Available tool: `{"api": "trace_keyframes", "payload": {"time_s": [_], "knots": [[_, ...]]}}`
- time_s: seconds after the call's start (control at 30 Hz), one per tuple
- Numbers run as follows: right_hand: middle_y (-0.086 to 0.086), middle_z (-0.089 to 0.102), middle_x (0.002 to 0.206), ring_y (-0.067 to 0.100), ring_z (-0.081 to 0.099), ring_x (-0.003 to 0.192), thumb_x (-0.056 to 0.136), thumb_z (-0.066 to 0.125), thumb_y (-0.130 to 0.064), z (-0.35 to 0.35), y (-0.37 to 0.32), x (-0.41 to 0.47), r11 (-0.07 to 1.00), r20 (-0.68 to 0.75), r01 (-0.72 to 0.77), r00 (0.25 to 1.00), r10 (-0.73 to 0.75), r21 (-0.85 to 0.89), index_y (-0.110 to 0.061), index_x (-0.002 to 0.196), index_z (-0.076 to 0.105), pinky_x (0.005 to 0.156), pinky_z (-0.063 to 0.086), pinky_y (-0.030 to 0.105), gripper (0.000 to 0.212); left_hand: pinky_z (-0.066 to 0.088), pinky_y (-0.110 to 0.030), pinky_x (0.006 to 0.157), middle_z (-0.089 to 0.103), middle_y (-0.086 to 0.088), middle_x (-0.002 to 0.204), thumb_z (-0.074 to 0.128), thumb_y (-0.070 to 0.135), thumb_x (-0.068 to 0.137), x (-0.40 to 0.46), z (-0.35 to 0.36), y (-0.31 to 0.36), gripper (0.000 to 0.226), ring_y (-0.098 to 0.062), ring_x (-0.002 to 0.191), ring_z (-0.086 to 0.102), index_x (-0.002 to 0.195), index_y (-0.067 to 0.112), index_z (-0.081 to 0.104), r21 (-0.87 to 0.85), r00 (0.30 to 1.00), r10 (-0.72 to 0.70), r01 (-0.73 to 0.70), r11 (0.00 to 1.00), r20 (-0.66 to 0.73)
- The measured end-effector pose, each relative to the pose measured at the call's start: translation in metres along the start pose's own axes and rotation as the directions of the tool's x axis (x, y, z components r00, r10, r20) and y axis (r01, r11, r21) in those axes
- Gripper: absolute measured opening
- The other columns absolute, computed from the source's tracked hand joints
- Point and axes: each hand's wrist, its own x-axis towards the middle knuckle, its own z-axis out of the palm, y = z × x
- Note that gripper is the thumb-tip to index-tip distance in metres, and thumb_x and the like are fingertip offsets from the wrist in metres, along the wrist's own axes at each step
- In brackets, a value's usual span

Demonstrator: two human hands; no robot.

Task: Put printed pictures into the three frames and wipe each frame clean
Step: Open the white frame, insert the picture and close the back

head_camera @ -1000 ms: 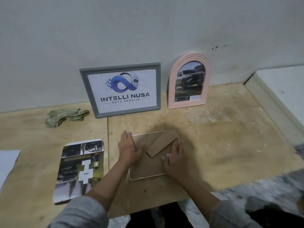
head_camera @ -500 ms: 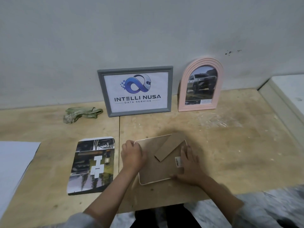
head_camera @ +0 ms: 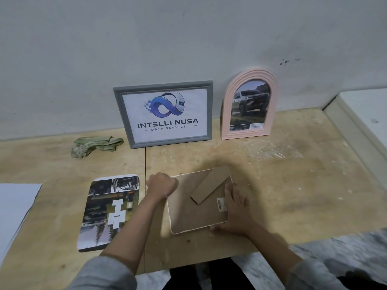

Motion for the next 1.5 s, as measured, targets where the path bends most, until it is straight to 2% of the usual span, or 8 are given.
{"api": "trace_keyframes", "payload": {"time_s": [0.17,0.33,0.53,0.8,0.9,1.07,1.17,1.5], "knots": [[0.002,-0.046,0.141,0.019,-0.037,0.132,0.028,0.037,-0.099,0.0,-0.001,0.0,1.0,-0.006,0.002,1.0,-0.002,0.012,-0.013,0.144,-0.026,0.111,-0.007,0.057,0.157,0.036,-0.03,0.069,0.059,-0.028,0.106,0.034,0.029,0.055,-0.004,-0.007,0.004,0.038,-0.04,0.099,0.054,0.07,0.003,0.056,-0.083,0.999,0.0,0.004,0.997,0.051],[0.005,-0.043,0.145,0.022,-0.033,0.137,0.027,0.049,-0.095,0.0,-0.004,0.0,1.0,-0.024,-0.013,1.0,0.014,0.028,-0.014,0.145,-0.025,0.112,-0.005,0.057,0.161,0.038,-0.035,0.091,0.046,-0.015,0.119,0.043,0.031,0.08,-0.024,0.0,0.01,0.035,-0.035,0.115,0.045,0.101,0.006,0.056,0.0,0.992,0.06,-0.06,0.998,-0.113],[0.008,-0.041,0.147,0.022,-0.034,0.136,0.033,0.055,-0.089,0.0,-0.007,-0.002,1.0,-0.044,-0.018,0.999,0.018,0.011,-0.013,0.146,-0.023,0.112,-0.005,0.056,0.157,0.04,-0.034,0.082,0.045,-0.014,0.116,0.045,0.021,0.089,-0.029,0.003,0.014,0.015,-0.032,0.106,0.051,0.078,0.012,0.042,0.04,0.98,0.106,-0.1,0.994,-0.17],[0.01,-0.04,0.147,0.024,-0.035,0.136,0.025,0.043,-0.098,0.002,-0.004,0.001,1.0,-0.042,-0.003,0.999,0.003,-0.017,-0.011,0.146,-0.022,0.113,-0.007,0.055,0.163,0.026,-0.021,0.048,0.031,0.0,0.056,0.04,0.027,0.068,-0.036,-0.015,0.023,0.023,-0.024,0.068,0.038,0.053,0.013,0.028,0.045,0.98,0.169,-0.165,0.985,-0.104],[0.01,-0.039,0.148,0.024,-0.033,0.138,0.024,0.032,-0.102,0.003,-0.002,0.001,1.0,-0.053,0.007,0.999,-0.007,-0.013,-0.011,0.146,-0.022,0.113,-0.006,0.055,0.161,0.032,-0.025,0.054,0.036,-0.001,0.058,0.034,0.028,0.056,-0.041,-0.023,0.026,0.017,-0.026,0.073,0.042,0.054,0.011,0.034,0.053,0.987,0.154,-0.152,0.987,-0.035],[0.009,-0.034,0.151,0.023,-0.031,0.139,0.023,0.033,-0.102,0.002,-0.004,0.0,1.0,-0.072,0.023,0.997,-0.022,0.017,-0.009,0.145,-0.023,0.112,-0.008,0.054,0.163,0.036,-0.023,0.07,0.046,-0.007,0.07,0.051,0.012,0.086,-0.037,-0.024,0.024,0.024,-0.028,0.081,0.049,0.064,0.005,0.047,0.022,0.993,0.08,-0.078,0.997,-0.091],[0.006,-0.033,0.152,0.02,-0.029,0.14,0.024,0.038,-0.101,0.002,-0.004,-0.001,0.999,-0.098,0.029,0.995,-0.025,0.039,-0.009,0.144,-0.026,0.112,-0.007,0.054,0.164,0.036,-0.023,0.074,0.061,-0.018,0.098,0.05,0.01,0.087,-0.031,-0.021,0.021,0.02,-0.033,0.103,0.058,0.095,-0.006,0.06,-0.031,0.992,0.07,-0.073,0.997,-0.101],[0.009,-0.019,0.156,0.023,-0.012,0.144,0.031,0.056,-0.085,0.003,-0.007,-0.008,0.994,-0.169,-0.006,0.985,0.024,0.105,-0.008,0.141,-0.031,0.114,-0.005,0.052,0.16,0.033,-0.025,0.078,0.047,-0.004,0.104,0.053,0.011,0.088,-0.024,-0.014,0.003,0.013,-0.023,0.096,0.047,0.098,0.007,0.045,-0.161,0.994,0.07,-0.083,0.984,-0.083]]}}
